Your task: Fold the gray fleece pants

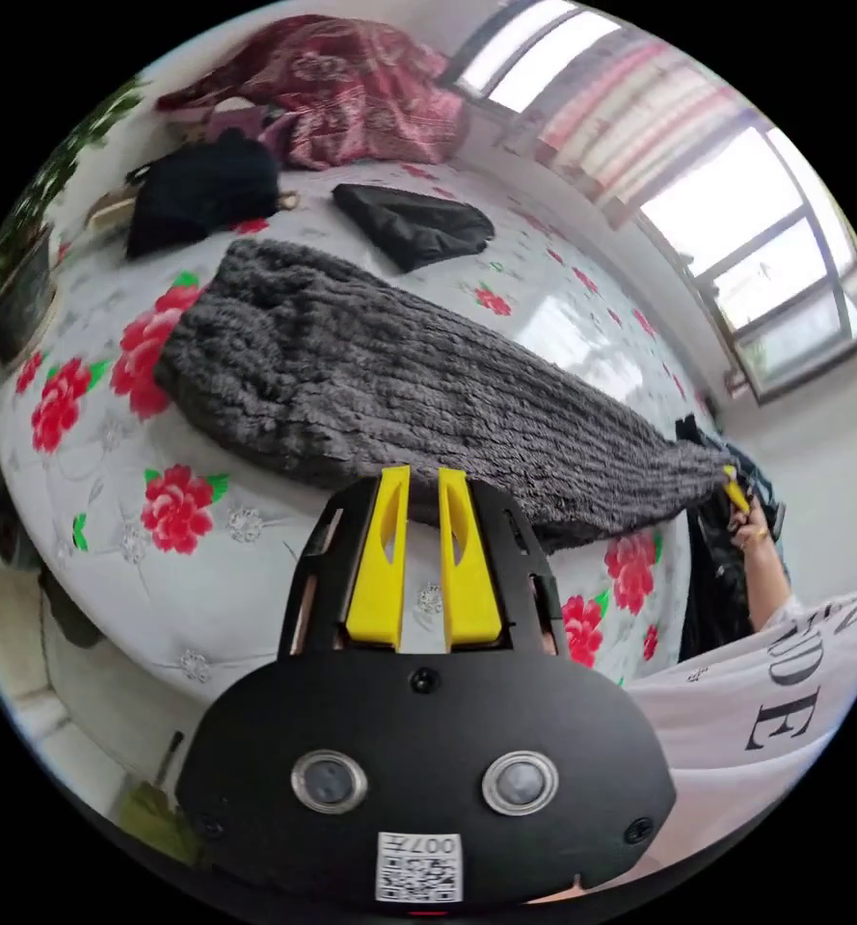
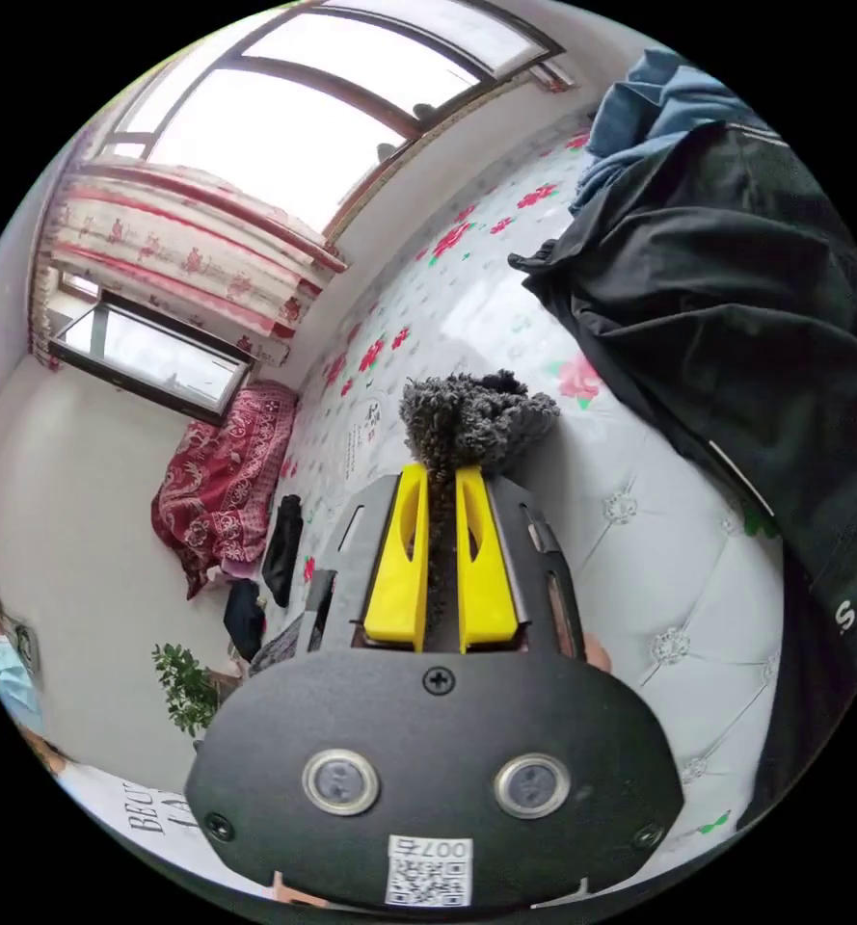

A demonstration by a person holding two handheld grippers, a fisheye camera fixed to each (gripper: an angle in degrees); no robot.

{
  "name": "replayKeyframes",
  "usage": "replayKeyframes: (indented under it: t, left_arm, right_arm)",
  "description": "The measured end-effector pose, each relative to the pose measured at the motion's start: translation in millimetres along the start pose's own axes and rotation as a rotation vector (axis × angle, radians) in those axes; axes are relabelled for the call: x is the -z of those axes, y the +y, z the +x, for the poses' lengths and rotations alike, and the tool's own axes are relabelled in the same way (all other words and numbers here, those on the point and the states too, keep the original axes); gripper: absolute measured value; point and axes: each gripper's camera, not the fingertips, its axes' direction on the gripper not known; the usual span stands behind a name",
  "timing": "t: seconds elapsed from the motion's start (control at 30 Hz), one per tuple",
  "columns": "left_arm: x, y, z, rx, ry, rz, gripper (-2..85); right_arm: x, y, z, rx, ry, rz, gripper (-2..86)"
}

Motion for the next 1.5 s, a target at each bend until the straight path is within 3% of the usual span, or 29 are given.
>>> replayKeyframes:
  t: [0.13, 0.23, 0.3, 0.47, 0.57, 0.73, 0.83, 1.1, 1.23, 1.33, 1.5]
  left_arm:
    - [-10.5, 3.8, 57.2, -0.259, -0.023, 0.009, 5.3]
    - [-28.7, -3.5, 62.0, -0.324, -0.024, -0.052, 5.3]
    - [-42.4, -11.3, 60.5, -0.375, -0.009, -0.096, 5.2]
    - [-83.6, -53.0, 50.7, -0.409, -0.05, -0.186, 4.2]
    - [-108.6, -71.7, 46.0, -0.389, -0.15, -0.261, 1.8]
    - [-117.6, -81.4, 39.5, -0.383, -0.154, -0.283, -0.2]
    - [-113.4, -85.2, 29.1, -0.368, -0.118, -0.272, -0.5]
    - [-100.8, -99.7, 3.7, -0.346, -0.051, -0.263, -0.7]
    - [-92.6, -107.9, -8.2, -0.34, -0.039, -0.262, -0.7]
    - [-84.4, -110.2, -25.0, -0.308, 0.006, -0.23, -0.4]
    - [-55.1, -109.5, -58.2, -0.197, 0.089, -0.151, 1.8]
  right_arm:
    - [-19.9, 31.5, -13.4, 0.057, 0.264, -0.023, 3.9]
    - [-12.7, 100.4, -30.0, 0.175, 0.101, -0.01, 2.6]
    - [-24.5, 151.5, -57.8, 0.319, -0.063, -0.105, 2.4]
    - [-139.6, 334.3, -185.3, 0.755, -0.338, -0.7, 4.8]
    - [-199.1, 414.3, -230.0, 0.904, -0.335, -0.843, 5.7]
    - [-267.6, 442.9, -249.8, 0.862, -0.235, -0.891, 6.5]
    - [-279.1, 437.4, -242.0, 0.725, -0.287, -0.908, 6.6]
    - [-294.5, 432.0, -229.1, 0.649, -0.319, -0.828, 5.7]
    - [-250.8, 444.8, -235.3, 0.888, -0.474, -0.893, 4.3]
    - [-233.6, 476.8, -212.3, 1.016, -0.323, -0.926, 2.8]
    - [-233.1, 456.6, -176.1, 0.862, -0.32, -0.983, 1.3]
